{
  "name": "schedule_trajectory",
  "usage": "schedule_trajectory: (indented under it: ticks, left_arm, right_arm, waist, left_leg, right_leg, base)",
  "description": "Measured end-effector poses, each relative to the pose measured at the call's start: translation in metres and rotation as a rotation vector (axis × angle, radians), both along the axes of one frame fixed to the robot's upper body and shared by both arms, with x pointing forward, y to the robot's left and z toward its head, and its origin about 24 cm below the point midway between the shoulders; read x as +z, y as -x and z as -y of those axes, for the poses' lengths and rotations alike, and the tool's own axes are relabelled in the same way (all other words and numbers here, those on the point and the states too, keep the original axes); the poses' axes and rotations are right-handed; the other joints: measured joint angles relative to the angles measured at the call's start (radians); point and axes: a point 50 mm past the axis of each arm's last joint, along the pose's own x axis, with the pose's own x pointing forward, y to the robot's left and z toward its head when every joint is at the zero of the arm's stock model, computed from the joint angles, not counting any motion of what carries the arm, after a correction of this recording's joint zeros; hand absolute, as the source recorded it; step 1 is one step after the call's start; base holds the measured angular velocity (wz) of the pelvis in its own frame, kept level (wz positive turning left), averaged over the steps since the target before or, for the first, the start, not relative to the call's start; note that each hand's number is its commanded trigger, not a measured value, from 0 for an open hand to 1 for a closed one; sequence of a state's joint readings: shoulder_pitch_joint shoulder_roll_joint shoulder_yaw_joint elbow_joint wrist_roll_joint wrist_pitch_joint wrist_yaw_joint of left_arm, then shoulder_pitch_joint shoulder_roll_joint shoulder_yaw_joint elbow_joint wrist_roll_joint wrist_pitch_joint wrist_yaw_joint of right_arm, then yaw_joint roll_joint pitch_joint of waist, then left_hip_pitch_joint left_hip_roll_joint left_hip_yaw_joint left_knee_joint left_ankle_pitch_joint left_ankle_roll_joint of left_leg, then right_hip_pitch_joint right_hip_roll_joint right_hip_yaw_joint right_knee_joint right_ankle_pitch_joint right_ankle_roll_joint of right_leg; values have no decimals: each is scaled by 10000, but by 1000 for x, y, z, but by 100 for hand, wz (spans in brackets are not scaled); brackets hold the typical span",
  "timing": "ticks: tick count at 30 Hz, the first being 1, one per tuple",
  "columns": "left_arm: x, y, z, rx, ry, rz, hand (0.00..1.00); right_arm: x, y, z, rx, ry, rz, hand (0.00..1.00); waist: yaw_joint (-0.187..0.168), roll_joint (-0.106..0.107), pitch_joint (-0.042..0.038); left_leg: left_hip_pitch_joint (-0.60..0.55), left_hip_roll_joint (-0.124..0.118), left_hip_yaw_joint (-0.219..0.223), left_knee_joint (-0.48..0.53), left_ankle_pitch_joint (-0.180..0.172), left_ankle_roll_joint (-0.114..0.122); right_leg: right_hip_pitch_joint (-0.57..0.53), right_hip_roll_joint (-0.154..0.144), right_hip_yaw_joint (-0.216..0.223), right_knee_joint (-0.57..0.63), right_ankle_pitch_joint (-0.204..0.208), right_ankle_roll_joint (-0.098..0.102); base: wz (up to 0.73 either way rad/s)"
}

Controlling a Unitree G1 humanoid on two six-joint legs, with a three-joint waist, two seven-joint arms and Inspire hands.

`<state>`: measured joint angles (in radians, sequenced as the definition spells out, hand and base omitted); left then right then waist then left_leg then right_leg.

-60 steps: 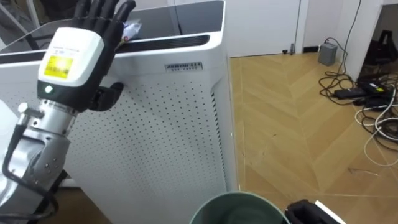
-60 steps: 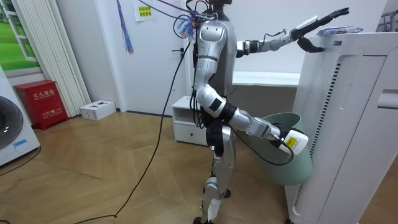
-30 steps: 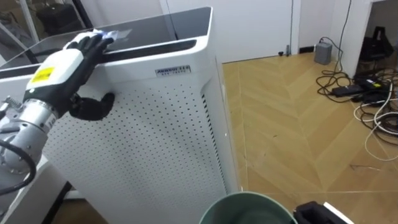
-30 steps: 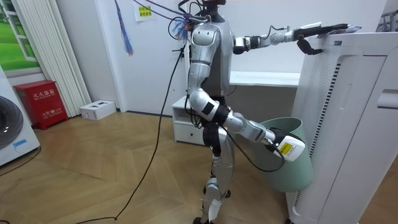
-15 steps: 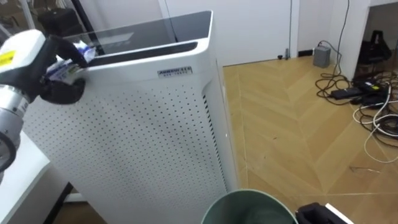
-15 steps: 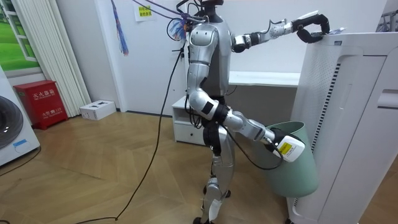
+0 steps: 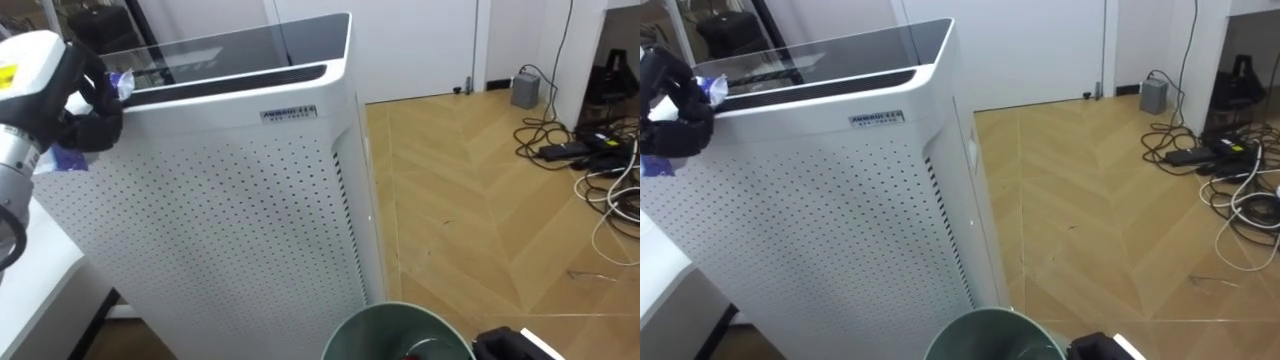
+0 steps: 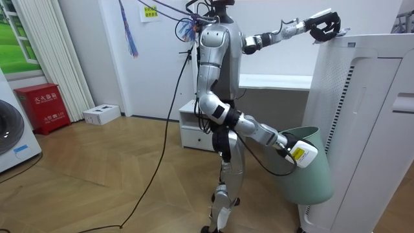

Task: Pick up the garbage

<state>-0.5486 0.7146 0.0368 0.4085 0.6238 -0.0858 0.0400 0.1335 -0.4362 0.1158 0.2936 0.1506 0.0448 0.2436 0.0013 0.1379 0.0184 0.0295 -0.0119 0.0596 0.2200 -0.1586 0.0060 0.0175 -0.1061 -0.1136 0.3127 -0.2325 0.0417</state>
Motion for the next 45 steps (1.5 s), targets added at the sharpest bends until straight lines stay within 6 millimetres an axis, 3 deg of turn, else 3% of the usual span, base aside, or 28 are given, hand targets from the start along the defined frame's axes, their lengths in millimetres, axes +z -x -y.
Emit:
schedule_trajectory:
  ticks: [12, 15, 21, 24, 31, 34, 39, 45]
  left_arm:
    - [3, 2, 7, -106, -412, 240, 100]
    - [3, 4, 11, -246, -506, 481, 100]
    - [9, 11, 21, -679, -296, 1384, 100]
    - [12, 18, 36, -1334, -58, 2109, 100]
    - [23, 36, 90, -4202, 1905, 3152, 100]
    - [22, 42, 112, -5816, 2900, 2843, 100]
    - [23, 55, 130, -7468, 3958, 2452, 100]
    - [22, 69, 137, -9007, 5346, 1747, 100]
  right_arm:
    - [2, -3, 0, -68, -64, 134, 100]
    - [3, -4, 0, -198, -124, 181, 100]
    - [3, -4, 0, -353, -334, 246, 100]
    - [3, -4, 0, -372, -330, 265, 100]
    - [4, -5, -1, -419, -327, 380, 100]
    - [5, -7, -2, -450, -311, 499, 100]
    - [7, -8, -1, -821, -435, 754, 100]
    - [7, -8, -1, -1068, -556, 814, 100]
  waist:
    - [18, 41, -8]
    - [16, 105, -49]
    - [9, 22, 40]
    - [15, -73, 49]
    - [62, -426, -52]
    - [90, -512, -101]
    - [33, -543, -84]
    - [111, -755, -50]
  left_leg:
    - [3, 4, -69, -69, 1, 0]
    - [-14, 1, -69, -76, 1, 1]
    - [-49, -5, -90, -159, 2, 4]
    - [-133, -19, -98, -168, 4, 6]
    - [-386, -5, -105, -149, 4, 7]
    - [-336, -6, -78, -157, 4, 8]
    - [-185, 7, -61, -181, 5, 8]
    - [-101, 20, 84, -166, 11, 18]
  right_leg:
    - [165, -5, -209, -233, 44, 3]
    - [274, -9, -309, -386, 81, 19]
    - [340, 1, -386, -482, 85, 26]
    - [334, 2, -403, -578, 124, 42]
    - [161, 0, -535, -552, 129, 40]
    - [186, -1, -503, -557, 141, 35]
    - [319, 6, -516, -576, 162, 18]
    - [314, 13, -363, -562, 159, 19]
  base:
    - [4]
    - [11]
    - [8]
    - [8]
    - [5]
    - [-4]
    - [-2]
    - [-7]
